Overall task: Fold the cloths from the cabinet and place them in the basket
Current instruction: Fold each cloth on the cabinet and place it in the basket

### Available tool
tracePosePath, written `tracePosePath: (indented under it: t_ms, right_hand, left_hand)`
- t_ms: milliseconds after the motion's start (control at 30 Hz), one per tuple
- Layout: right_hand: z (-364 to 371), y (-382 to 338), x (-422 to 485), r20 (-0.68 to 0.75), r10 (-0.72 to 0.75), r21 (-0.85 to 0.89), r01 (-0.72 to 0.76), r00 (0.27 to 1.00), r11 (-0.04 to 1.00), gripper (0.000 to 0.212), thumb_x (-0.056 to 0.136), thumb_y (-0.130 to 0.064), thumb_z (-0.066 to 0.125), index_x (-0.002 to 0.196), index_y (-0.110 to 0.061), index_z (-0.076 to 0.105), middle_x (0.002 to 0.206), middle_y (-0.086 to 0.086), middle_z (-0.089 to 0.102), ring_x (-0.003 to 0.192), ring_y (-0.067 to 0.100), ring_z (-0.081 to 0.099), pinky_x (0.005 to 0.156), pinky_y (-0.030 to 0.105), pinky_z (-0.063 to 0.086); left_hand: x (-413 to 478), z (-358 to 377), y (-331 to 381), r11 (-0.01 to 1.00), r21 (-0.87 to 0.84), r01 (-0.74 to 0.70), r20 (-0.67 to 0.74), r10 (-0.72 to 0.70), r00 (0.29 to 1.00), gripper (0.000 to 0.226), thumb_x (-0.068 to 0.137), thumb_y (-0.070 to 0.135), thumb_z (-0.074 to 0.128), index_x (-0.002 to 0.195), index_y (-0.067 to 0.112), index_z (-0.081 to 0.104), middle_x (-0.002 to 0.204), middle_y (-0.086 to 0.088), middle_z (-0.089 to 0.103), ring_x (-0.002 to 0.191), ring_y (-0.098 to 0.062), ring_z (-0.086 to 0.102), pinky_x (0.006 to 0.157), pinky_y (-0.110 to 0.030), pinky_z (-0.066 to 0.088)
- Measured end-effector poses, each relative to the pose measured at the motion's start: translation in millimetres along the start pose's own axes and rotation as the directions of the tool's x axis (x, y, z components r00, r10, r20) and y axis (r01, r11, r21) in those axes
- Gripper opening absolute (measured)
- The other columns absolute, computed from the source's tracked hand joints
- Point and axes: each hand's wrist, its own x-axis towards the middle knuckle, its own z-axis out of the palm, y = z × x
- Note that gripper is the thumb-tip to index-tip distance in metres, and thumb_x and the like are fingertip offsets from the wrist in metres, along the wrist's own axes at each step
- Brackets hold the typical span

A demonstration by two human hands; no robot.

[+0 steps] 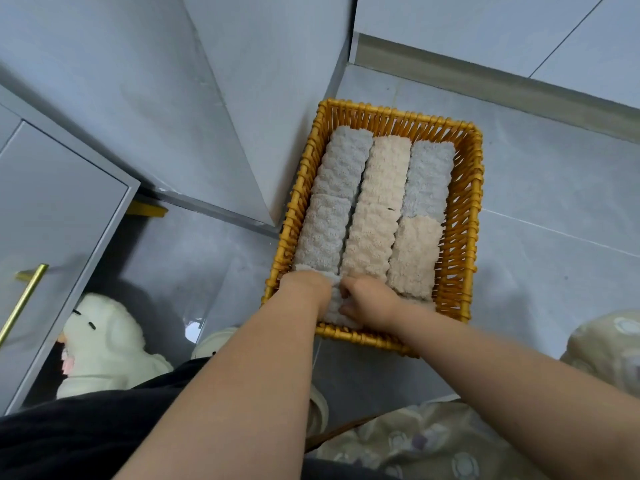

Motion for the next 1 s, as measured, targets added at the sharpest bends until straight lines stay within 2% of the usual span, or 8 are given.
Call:
tracePosePath:
  t_ms: [233, 333, 433, 500, 600, 700, 867, 1000]
  right_hand:
    - [-32.9, 10.3, -29.4, -0.153, 0.084, 0.274, -0.04, 0.985, 0.961, 0.01, 0.092, -0.029, 0.058, 0.09, -0.02, 0.059, 0.086, -0.006, 0.058, 0.078, 0.014, 0.056, 0.07, 0.028, 0.05]
    - [-52.8, 28.5, -29.4, -0.448, 0.335, 0.355, -0.178, 0.829, 0.918, 0.011, 0.093, -0.013, 0.049, 0.097, -0.013, 0.059, 0.084, 0.0, 0.061, 0.071, 0.018, 0.055, 0.06, 0.03, 0.045]
    - [-62.8, 51.7, -21.4, -0.334, 0.611, 0.434, -0.458, 0.717, 0.775, 0.022, 0.09, -0.007, 0.045, 0.112, -0.006, 0.05, 0.099, 0.014, 0.059, 0.077, 0.028, 0.058, 0.059, 0.03, 0.039]
    - [-59.2, 58.6, -16.8, -0.171, 0.614, 0.289, -0.557, 0.77, 0.779, 0.027, 0.092, -0.011, 0.045, 0.117, -0.001, 0.05, 0.121, 0.018, 0.048, 0.092, 0.032, 0.057, 0.067, 0.031, 0.041]
    - [-46.3, 60.1, -14.4, -0.078, 0.46, 0.083, -0.454, 0.885, 0.887, 0.034, 0.094, -0.019, 0.046, 0.123, -0.003, 0.048, 0.129, 0.016, 0.04, 0.111, 0.031, 0.049, 0.089, 0.037, 0.044]
    - [-43.2, 62.8, -12.2, -0.042, 0.453, -0.095, -0.455, 0.891, 0.886, 0.047, 0.091, -0.022, 0.053, 0.132, -0.004, 0.038, 0.133, 0.015, 0.036, 0.124, 0.032, 0.036, 0.096, 0.039, 0.04]
    - [-41.9, 40.1, -23.8, -0.263, 0.254, -0.144, -0.298, 0.931, 0.944, 0.013, 0.091, -0.017, 0.048, 0.095, -0.009, 0.056, 0.093, 0.007, 0.055, 0.087, 0.024, 0.057, 0.064, 0.031, 0.044]
    - [-21.3, 24.6, -30.1, 0.001, 0.223, -0.111, -0.221, 0.975, 0.969, 0.019, 0.093, -0.019, 0.047, 0.091, -0.009, 0.063, 0.088, 0.005, 0.064, 0.074, 0.021, 0.058, 0.063, 0.032, 0.05]
  left_hand:
    - [-4.8, -8.1, -10.9, 1.0, -0.001, 0.007, -0.292, -0.007, 0.956, 0.011, 0.09, 0.01, 0.047, 0.08, 0.012, 0.052, 0.103, -0.009, 0.061, 0.086, -0.026, 0.056, 0.066, -0.032, 0.044]
    - [0.7, -9.3, -13.5, 0.999, -0.019, -0.04, -0.426, 0.028, 0.904, 0.013, 0.094, 0.017, 0.045, 0.082, 0.014, 0.049, 0.099, -0.007, 0.062, 0.086, -0.026, 0.058, 0.062, -0.032, 0.041]
    - [3.0, -13.3, -9.3, 0.989, -0.057, -0.135, -0.503, 0.088, 0.86, 0.018, 0.098, 0.027, 0.043, 0.099, 0.013, 0.054, 0.1, -0.005, 0.06, 0.089, -0.025, 0.058, 0.063, -0.033, 0.041]
    - [4.8, -16.7, -3.8, 0.981, -0.058, -0.185, -0.503, 0.131, 0.854, 0.022, 0.098, 0.036, 0.043, 0.095, 0.015, 0.051, 0.097, -0.003, 0.056, 0.084, -0.023, 0.054, 0.064, -0.033, 0.042]
    - [7.9, -21.6, 5.0, 0.98, -0.028, -0.196, -0.398, 0.169, 0.902, 0.031, 0.096, 0.046, 0.045, 0.085, 0.017, 0.046, 0.083, -0.001, 0.052, 0.074, -0.02, 0.048, 0.061, -0.032, 0.04]
    - [9.1, -18.3, 5.6, 0.98, -0.02, -0.196, -0.244, 0.185, 0.952, 0.034, 0.092, 0.048, 0.05, 0.089, 0.014, 0.052, 0.082, -0.001, 0.051, 0.078, -0.021, 0.051, 0.065, -0.032, 0.043]
    - [8.1, -12.6, -1.6, 0.988, -0.059, -0.145, -0.139, 0.136, 0.981, 0.034, 0.089, 0.047, 0.056, 0.09, 0.014, 0.055, 0.081, 0.0, 0.053, 0.079, -0.02, 0.053, 0.068, -0.032, 0.046]
    - [6.6, -17.0, -0.8, 0.988, -0.058, -0.142, -0.107, 0.135, 0.985, 0.025, 0.089, 0.037, 0.06, 0.086, 0.014, 0.053, 0.073, 0.002, 0.047, 0.078, -0.02, 0.052, 0.066, -0.031, 0.043]
